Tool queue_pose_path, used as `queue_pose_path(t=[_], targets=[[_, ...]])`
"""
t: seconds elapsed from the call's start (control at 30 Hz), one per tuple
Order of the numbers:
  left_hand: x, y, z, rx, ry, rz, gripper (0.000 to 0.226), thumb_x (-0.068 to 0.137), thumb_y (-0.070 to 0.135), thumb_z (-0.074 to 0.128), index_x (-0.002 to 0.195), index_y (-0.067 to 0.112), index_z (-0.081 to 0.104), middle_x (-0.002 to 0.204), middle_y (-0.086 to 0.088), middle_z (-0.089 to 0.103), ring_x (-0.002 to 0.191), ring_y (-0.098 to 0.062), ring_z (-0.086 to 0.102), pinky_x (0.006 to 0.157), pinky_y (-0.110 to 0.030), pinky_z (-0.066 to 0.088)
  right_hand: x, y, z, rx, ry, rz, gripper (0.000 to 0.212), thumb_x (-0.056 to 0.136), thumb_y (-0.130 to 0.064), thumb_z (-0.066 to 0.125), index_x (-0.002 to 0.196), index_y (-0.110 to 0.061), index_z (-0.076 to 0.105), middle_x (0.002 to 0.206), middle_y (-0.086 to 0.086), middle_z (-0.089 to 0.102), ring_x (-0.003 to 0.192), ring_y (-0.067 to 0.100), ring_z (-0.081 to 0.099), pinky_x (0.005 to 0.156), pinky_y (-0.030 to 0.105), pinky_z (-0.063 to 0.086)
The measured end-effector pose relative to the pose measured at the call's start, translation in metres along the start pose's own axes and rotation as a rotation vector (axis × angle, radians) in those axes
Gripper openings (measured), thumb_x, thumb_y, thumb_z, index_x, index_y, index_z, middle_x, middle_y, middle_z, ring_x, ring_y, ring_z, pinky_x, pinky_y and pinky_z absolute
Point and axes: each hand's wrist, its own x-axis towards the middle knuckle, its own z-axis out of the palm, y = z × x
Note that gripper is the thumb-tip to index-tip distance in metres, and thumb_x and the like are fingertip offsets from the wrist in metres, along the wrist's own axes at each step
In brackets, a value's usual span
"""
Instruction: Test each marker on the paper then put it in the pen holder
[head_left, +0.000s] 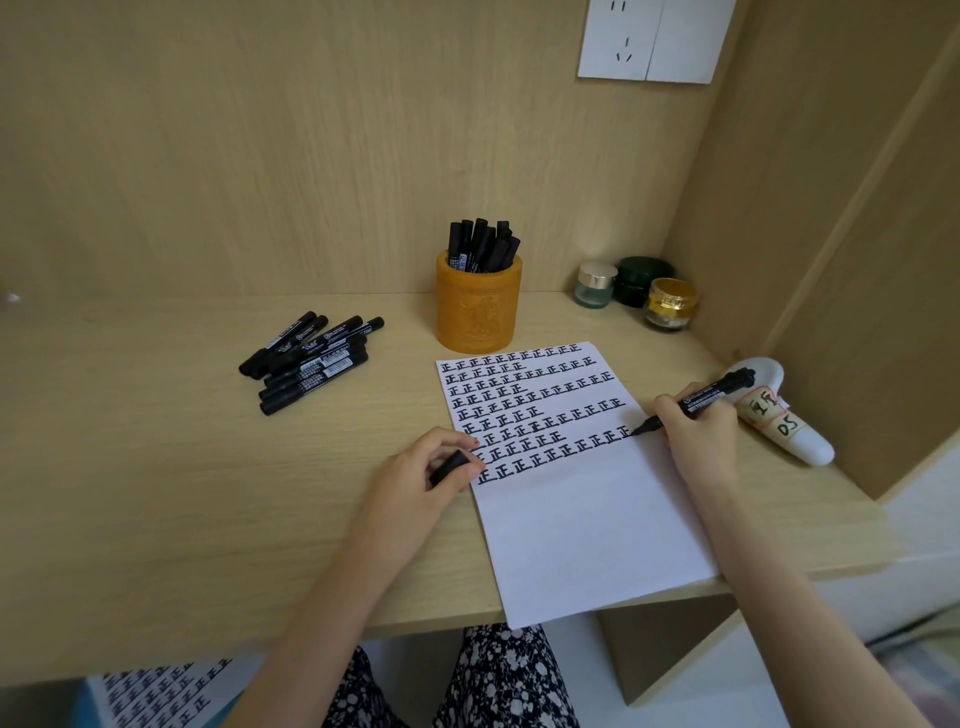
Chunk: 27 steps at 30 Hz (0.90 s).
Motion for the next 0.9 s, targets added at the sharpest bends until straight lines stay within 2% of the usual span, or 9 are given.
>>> queue_pose_path(t=[0.1,0.23,0.4,0.47,0.53,0.63,0.77,0.9], targets=[[0.000,0.000,0.000,0.002,0.003,0.002,0.023,0.085,0.031,0.063,0.108,0.030,0.060,0.108,0.013,0.067,0.103,-0.001,0.060,0.090,-0.020,0.048,0.000,0.001,-0.001,0.010,0.017,0.007,0.021,0.081,0.001,0.056,0.064,-0.005,0.045,0.057,0.005,0.040,0.043,0.004,0.037,0.044,0.016,0.030],[0.000,0.001,0.000,-0.002,0.002,-0.005,0.023,0.085,0.031,0.063,0.107,0.032,0.059,0.107,0.015,0.067,0.102,0.001,0.059,0.080,-0.012,0.042,0.001,0.002,-0.001,0.007,0.038,0.008,0.021,0.081,-0.001,0.056,0.065,-0.006,0.044,0.058,0.004,0.039,0.045,0.005,0.035,0.045,0.018,0.030],[-0.001,0.002,0.000,-0.005,0.004,-0.006,0.023,0.085,0.032,0.063,0.108,0.032,0.059,0.107,0.015,0.067,0.102,0.000,0.059,0.076,-0.012,0.040,0.002,0.002,-0.001,0.015,0.047,0.030,0.031,0.082,-0.001,0.057,0.058,-0.011,0.039,0.056,0.002,0.039,0.042,0.003,0.034,0.043,0.016,0.028],[0.000,0.002,0.000,-0.003,0.007,-0.006,0.023,0.085,0.032,0.063,0.108,0.032,0.058,0.106,0.017,0.067,0.100,0.001,0.059,0.077,-0.012,0.040,0.000,0.000,-0.002,0.049,0.065,0.038,0.031,0.082,-0.002,0.057,0.058,-0.012,0.041,0.056,0.002,0.042,0.047,0.004,0.037,0.047,0.016,0.031],[-0.001,0.002,-0.001,-0.017,0.021,0.002,0.022,0.084,0.030,0.064,0.105,0.032,0.057,0.101,0.019,0.069,0.097,0.002,0.061,0.078,-0.014,0.042,-0.001,-0.002,-0.002,0.116,0.100,0.047,0.030,0.084,-0.003,0.056,0.058,-0.013,0.044,0.058,0.002,0.045,0.054,0.011,0.041,0.054,0.022,0.035],[-0.002,0.004,-0.002,-0.069,0.055,0.015,0.019,0.083,0.028,0.066,0.099,0.030,0.058,0.098,0.019,0.070,0.093,0.002,0.063,0.081,-0.019,0.048,-0.004,-0.006,-0.004,0.227,0.139,0.064,0.033,0.089,-0.012,0.059,0.059,-0.018,0.047,0.056,-0.001,0.044,0.052,0.011,0.042,0.057,0.026,0.036],[-0.002,0.008,-0.004,-0.159,0.078,0.026,0.013,0.082,0.021,0.067,0.093,0.026,0.063,0.098,0.016,0.071,0.088,0.001,0.065,0.083,-0.019,0.050,-0.007,-0.016,-0.005,0.308,0.088,0.021,0.025,0.090,-0.019,0.066,0.070,-0.019,0.051,0.059,0.000,0.048,0.044,0.003,0.042,0.048,0.014,0.036],[-0.003,0.010,-0.007,-0.204,0.105,0.035,0.026,0.081,0.017,0.069,0.104,0.030,0.066,0.097,0.018,0.071,0.092,0.007,0.063,0.086,-0.010,0.048,-0.009,-0.025,-0.002,0.377,-0.081,0.042,0.017,0.085,-0.024,0.072,0.076,-0.018,0.059,0.052,-0.007,0.049,0.051,0.010,0.043,0.052,0.021,0.035]])
